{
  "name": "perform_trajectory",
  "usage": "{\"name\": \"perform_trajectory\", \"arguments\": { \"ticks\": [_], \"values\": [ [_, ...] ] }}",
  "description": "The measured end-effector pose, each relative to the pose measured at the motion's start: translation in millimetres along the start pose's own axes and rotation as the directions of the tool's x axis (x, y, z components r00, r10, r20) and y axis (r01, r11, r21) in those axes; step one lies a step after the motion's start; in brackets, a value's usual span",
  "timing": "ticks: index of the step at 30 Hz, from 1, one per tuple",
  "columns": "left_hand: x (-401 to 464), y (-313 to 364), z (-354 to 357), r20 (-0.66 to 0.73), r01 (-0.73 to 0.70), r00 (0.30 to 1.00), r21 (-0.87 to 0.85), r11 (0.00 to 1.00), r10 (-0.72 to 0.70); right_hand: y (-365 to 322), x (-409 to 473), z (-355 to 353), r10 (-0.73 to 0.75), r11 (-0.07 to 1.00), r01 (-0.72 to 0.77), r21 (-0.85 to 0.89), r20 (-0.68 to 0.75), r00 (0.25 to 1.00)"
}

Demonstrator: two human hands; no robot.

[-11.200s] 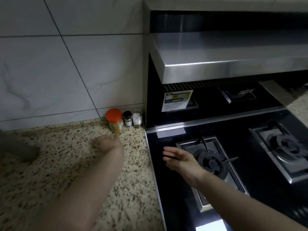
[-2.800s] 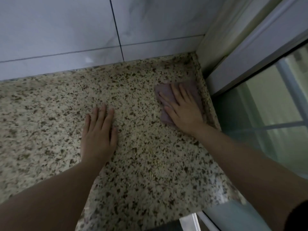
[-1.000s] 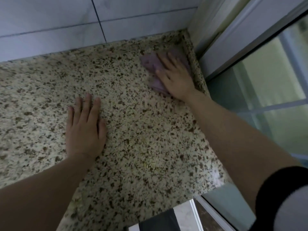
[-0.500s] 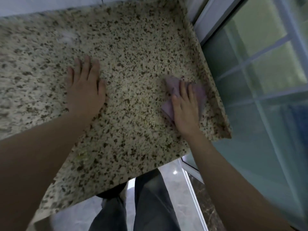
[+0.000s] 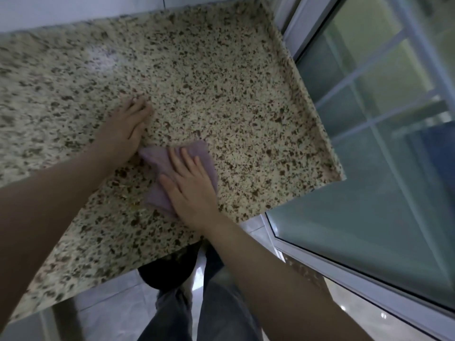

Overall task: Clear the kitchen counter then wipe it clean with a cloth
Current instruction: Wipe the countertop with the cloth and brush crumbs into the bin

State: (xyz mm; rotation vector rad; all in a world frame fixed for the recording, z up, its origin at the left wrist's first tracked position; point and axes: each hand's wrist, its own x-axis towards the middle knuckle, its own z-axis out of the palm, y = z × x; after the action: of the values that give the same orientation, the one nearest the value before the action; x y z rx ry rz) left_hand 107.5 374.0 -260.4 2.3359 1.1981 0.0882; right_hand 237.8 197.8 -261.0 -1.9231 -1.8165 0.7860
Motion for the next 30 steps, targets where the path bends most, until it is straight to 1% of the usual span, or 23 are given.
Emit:
{"name": "perform_trajectory", "arguments": {
  "ticks": [2,4,6,8,9,12,15,17,18,20,22,24,25,26,28,30],
  "values": [
    [-1.4,0.6,3.1,-0.048,0.015,0.999,-0.042,0.999,-0.017,23.4,2.7,-18.7,-0.02,0.998,0.022,-0.061,0.04,0.999],
    [-2.3,-1.0,5.6,-0.073,0.042,0.996,-0.064,0.997,-0.047,52.8,8.7,-47.6,0.023,0.998,-0.021,-0.067,0.033,0.999],
    [-4.2,-3.9,8.6,-0.077,0.011,0.997,-0.014,1.0,-0.012,85.7,13.7,-81.7,0.074,0.995,-0.074,-0.067,-0.001,0.997],
    [-4.0,-5.8,11.5,-0.098,-0.022,0.995,0.026,0.999,0.024,124.6,17.9,-114.4,0.095,0.98,-0.103,-0.169,-0.055,0.994],
    [-3.4,-6.3,13.0,-0.106,-0.027,0.994,0.037,0.999,0.03,142.9,17.8,-128.5,0.125,0.965,-0.134,-0.224,-0.056,0.991],
    [-3.5,-9.2,16.8,-0.113,-0.037,0.993,0.074,0.997,0.045,172.2,-1.6,-136.0,0.192,0.947,-0.208,-0.245,-0.086,0.978],
    [-3.1,-12.8,15.3,-0.096,-0.043,0.994,0.05,0.998,0.047,151.0,-38.6,-107.2,0.284,0.933,-0.312,-0.18,-0.164,0.945],
    [-4.5,-15.2,11.9,-0.072,-0.036,0.997,0.011,0.999,0.037,115.3,-51.3,-79.7,0.302,0.935,-0.329,-0.135,-0.189,0.934],
    [-5.4,-16.1,11.3,-0.059,-0.046,0.997,0.012,0.999,0.047,97.0,-53.1,-64.9,0.298,0.94,-0.322,-0.113,-0.186,0.936],
    [-10.5,-22.3,7.7,-0.069,-0.048,0.996,0.089,0.995,0.054,60.0,-49.2,-35.0,0.269,0.958,-0.281,-0.057,-0.168,0.949],
    [-17.5,-34.3,2.0,-0.131,0.022,0.991,0.176,0.984,0.001,34.1,-40.4,-15.0,0.233,0.972,-0.233,0.017,-0.12,0.965],
    [-24.6,-47.9,-4.1,-0.171,0.111,0.982,0.204,0.973,-0.076,26.3,-21.3,-19.1,0.214,0.968,-0.196,0.158,-0.111,0.97],
    [-27.3,-51.6,-5.4,-0.173,0.125,0.981,0.206,0.971,-0.09,29.3,-8.5,-27.8,0.22,0.955,-0.189,0.23,-0.119,0.968],
    [-27.7,-54.8,-7.3,-0.171,0.125,0.981,0.21,0.97,-0.089,34.4,9.1,-38.0,0.219,0.948,-0.179,0.263,-0.133,0.967],
    [-28.9,-53.8,-5.6,-0.177,0.116,0.981,0.216,0.969,-0.078,49.5,45.8,-61.4,0.208,0.952,-0.172,0.252,-0.125,0.97],
    [-29.1,-54.0,-4.2,-0.195,0.127,0.977,0.212,0.969,-0.085,64.1,98.4,-76.8,0.16,0.972,-0.142,0.19,-0.081,0.984]
  ]
}}
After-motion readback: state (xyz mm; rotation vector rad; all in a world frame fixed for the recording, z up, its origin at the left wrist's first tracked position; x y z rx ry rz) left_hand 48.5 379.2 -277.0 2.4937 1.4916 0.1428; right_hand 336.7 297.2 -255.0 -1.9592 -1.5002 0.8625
